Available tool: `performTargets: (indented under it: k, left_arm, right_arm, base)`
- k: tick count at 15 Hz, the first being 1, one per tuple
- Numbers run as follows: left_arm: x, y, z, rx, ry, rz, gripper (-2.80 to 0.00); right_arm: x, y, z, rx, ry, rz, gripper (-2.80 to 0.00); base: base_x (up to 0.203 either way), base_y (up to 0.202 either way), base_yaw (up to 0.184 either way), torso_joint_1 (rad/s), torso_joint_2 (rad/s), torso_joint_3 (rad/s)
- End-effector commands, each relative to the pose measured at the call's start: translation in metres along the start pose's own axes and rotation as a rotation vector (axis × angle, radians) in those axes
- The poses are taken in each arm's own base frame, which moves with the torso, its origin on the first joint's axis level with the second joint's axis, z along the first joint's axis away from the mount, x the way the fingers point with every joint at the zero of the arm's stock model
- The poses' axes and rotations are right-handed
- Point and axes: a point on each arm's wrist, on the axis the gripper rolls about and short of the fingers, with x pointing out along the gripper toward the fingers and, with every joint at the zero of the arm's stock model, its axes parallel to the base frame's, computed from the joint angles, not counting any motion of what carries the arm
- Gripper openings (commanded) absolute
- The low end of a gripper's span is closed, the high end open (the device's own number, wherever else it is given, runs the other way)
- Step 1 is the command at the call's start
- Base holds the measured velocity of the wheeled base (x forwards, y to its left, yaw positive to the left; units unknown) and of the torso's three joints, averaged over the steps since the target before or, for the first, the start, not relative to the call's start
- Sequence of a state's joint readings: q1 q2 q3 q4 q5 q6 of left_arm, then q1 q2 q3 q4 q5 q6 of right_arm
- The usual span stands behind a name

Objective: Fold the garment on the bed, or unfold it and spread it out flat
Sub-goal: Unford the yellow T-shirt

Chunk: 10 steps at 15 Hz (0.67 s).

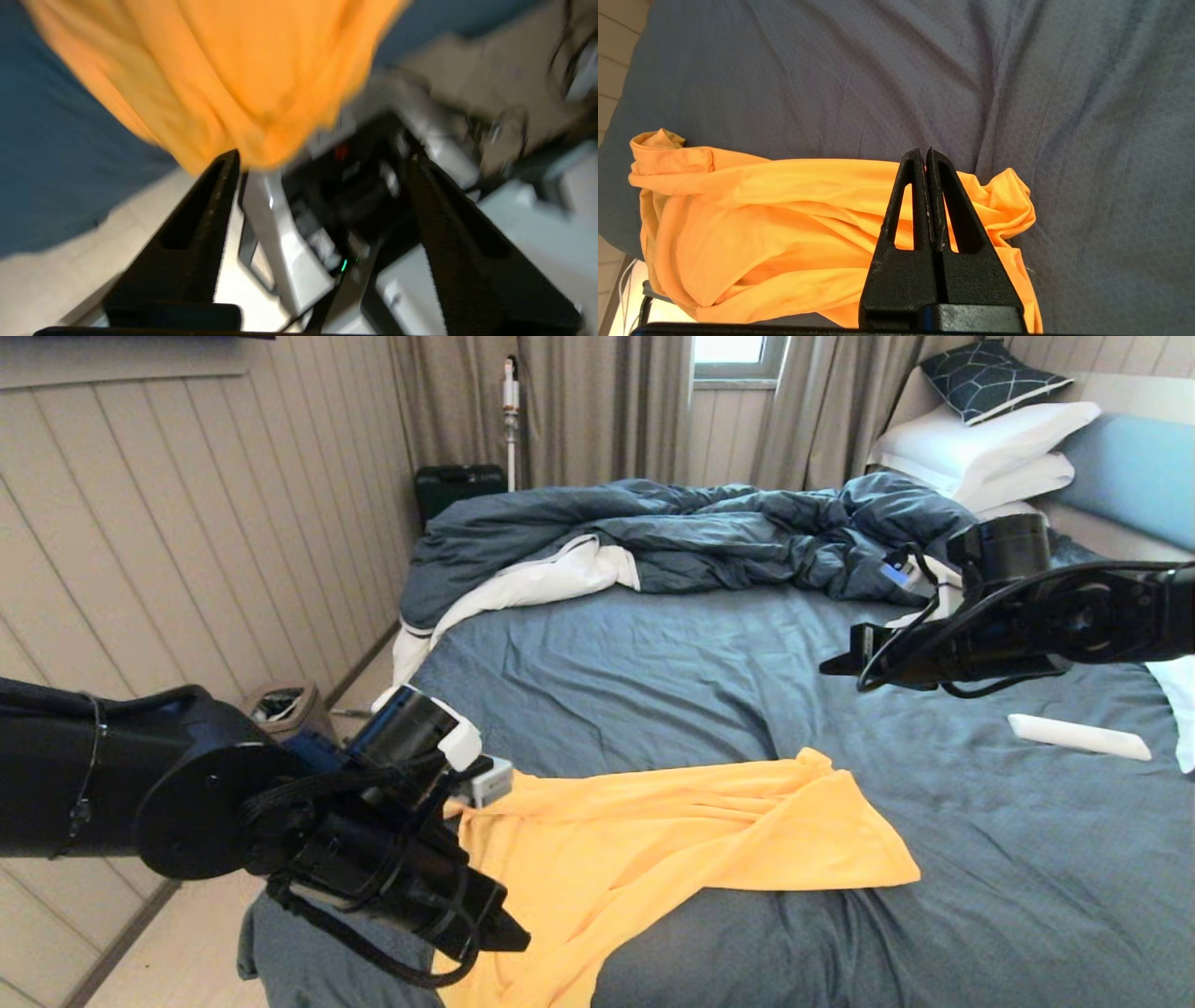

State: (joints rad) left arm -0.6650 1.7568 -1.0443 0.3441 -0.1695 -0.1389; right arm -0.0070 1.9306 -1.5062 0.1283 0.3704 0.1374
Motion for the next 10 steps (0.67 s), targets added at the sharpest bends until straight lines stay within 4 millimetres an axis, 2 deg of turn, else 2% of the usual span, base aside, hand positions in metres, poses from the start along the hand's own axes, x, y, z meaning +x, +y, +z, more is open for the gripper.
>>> performTargets:
  k: [1,4,5,6,10]
  left_arm:
    - [-0.004,0.007,0.015,-0.043,-0.053,0.006,0.00]
    - [-0.003,0.027,0.048,-0.256,-0.138,0.020,0.00]
    - [-0.001,0.036,0.053,-0.321,-0.147,0.030,0.00]
    - [0.000,0.043,0.056,-0.357,-0.153,0.033,-2.80]
    - [0.010,0.058,0.056,-0.429,-0.136,0.059,-2.80]
  right_arm:
    - [0.002,0.000,-0.002,0.002,0.008,0.003,-2.80]
    - [0.004,0.000,-0.003,0.003,0.015,0.005,-2.80]
    - [0.006,-0.001,-0.004,0.005,0.020,0.004,-2.80]
    - [0.008,-0.001,-0.006,0.006,0.026,0.005,-2.80]
    - [0.010,0.001,-0.007,0.006,0.034,0.009,-2.80]
  base:
    - [0.000,0.000,0.000,0.000,0.00,0.000]
    - [0.000,0.000,0.000,0.000,0.00,0.000]
    - [0.000,0.000,0.000,0.000,0.00,0.000]
    - [0.000,0.000,0.000,0.000,0.00,0.000]
    - [0.000,0.000,0.000,0.000,0.00,0.000]
